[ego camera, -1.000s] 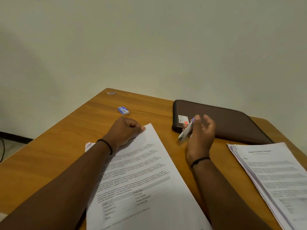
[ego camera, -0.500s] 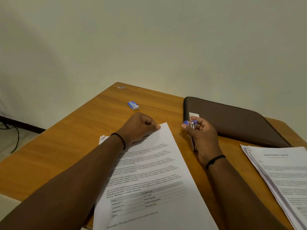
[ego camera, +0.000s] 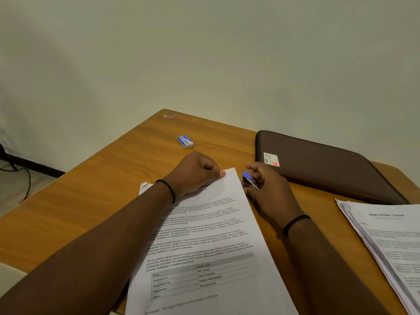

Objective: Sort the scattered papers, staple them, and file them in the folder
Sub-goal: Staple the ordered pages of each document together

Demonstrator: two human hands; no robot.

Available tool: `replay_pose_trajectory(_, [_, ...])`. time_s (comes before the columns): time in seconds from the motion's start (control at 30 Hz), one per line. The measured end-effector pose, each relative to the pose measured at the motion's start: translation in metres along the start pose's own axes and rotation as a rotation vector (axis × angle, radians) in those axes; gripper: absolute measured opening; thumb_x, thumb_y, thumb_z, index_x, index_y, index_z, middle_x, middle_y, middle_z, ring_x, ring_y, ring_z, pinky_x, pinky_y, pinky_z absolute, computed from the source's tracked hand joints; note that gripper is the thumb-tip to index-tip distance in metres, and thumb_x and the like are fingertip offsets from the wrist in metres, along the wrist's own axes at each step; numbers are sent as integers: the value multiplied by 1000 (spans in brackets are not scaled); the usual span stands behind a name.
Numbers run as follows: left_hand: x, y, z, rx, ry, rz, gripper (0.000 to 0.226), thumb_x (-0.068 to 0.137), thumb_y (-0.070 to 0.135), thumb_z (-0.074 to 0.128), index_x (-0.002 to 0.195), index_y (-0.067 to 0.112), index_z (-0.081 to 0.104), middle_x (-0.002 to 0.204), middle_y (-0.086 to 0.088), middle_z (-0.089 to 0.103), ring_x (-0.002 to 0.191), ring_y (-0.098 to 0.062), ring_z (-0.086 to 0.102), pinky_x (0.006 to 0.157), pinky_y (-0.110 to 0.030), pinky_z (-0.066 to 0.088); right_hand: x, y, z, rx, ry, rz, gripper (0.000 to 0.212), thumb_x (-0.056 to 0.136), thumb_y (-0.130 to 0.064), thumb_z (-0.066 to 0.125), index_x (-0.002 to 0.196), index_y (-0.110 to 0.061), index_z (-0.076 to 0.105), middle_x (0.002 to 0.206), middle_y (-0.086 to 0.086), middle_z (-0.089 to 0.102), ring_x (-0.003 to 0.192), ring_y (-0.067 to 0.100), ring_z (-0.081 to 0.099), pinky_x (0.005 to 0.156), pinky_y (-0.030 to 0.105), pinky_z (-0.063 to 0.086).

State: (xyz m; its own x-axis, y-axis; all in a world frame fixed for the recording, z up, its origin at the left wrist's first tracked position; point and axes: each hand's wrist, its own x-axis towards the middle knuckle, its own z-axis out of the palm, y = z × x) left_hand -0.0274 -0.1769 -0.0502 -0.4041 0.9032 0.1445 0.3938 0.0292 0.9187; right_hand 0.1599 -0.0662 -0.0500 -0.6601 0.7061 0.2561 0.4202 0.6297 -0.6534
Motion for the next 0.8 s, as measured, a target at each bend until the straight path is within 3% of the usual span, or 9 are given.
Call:
replay_pose_trajectory(0.1, [0, 0, 0, 3, 2, -11, 33, 91, 18, 71, 76, -11, 66, 62, -11, 58, 55, -15, 47, 53, -22, 41, 1, 5, -2, -214, -6, -18, 22, 85, -34, 75, 102, -20, 72, 97, -5, 69, 84, 9, 58, 74, 21, 46])
replay_pose_trajectory(0.17, [1, 1, 1, 0, -7, -18, 32, 91, 18, 72, 75, -10, 67, 62, -11, 59, 56, -15, 48, 54, -23, 41, -2, 11, -4, -211, 38, 1, 18, 85, -38, 74, 89, -21, 71, 87, -3, 68, 76, 10, 57, 66, 21, 45])
replay_pose_trajectory(0.3, [1, 3, 2, 44, -15, -38, 31, 90, 17, 72, 61, 6, 67, 51, 2, 58, 49, -7, 47, 52, -20, 41, -6, 10, -5, -23, 87, -60, 13, 88, -33, 72, 92, -22, 71, 84, -7, 68, 79, 11, 61, 73, 33, 55])
replay_pose_trajectory(0.4, [2, 4, 0, 39, -12, -42, 27, 90, 18, 73, 70, 0, 72, 68, -16, 68, 59, -14, 54, 58, -27, 45, -5, 3, -1, 102, 12, -87, 5, 90, -34, 70, 89, -30, 67, 83, -8, 68, 78, 13, 63, 74, 36, 56])
replay_pose_trajectory(0.47, [2, 4, 0, 21, -11, -35, 27, 90, 17, 73, 73, -4, 71, 66, -18, 65, 60, -18, 52, 58, -29, 43, -5, 1, 0, 158, 1, -84, 7, 90, -34, 69, 86, -34, 64, 83, -8, 68, 76, 15, 63, 71, 36, 56])
replay_pose_trajectory(0.57, [2, 3, 0, 14, -21, -32, 27, 89, 17, 73, 74, -5, 71, 72, -27, 66, 62, -22, 52, 59, -31, 43, -5, 3, -2, 225, -12, -73, 10, 91, -34, 67, 99, -27, 68, 89, -9, 70, 81, 13, 65, 73, 31, 56])
replay_pose_trajectory(0.67, [3, 1, 0, 6, -26, -39, 29, 89, 17, 73, 72, -6, 69, 68, -27, 63, 60, -22, 50, 58, -32, 42, -5, 2, -5, 290, -49, -87, 21, 94, -35, 61, 108, -23, 71, 97, -10, 71, 90, 12, 66, 80, 29, 56])
replay_pose_trajectory(0.8, [3, 4, 0, -9, -26, -32, 25, 89, 17, 74, 73, -3, 72, 74, -29, 66, 61, -21, 53, 59, -30, 44, -5, -4, -4, 374, -60, -68, 20, 98, -33, 54, 103, -25, 72, 97, -12, 72, 92, 12, 67, 78, 27, 56])
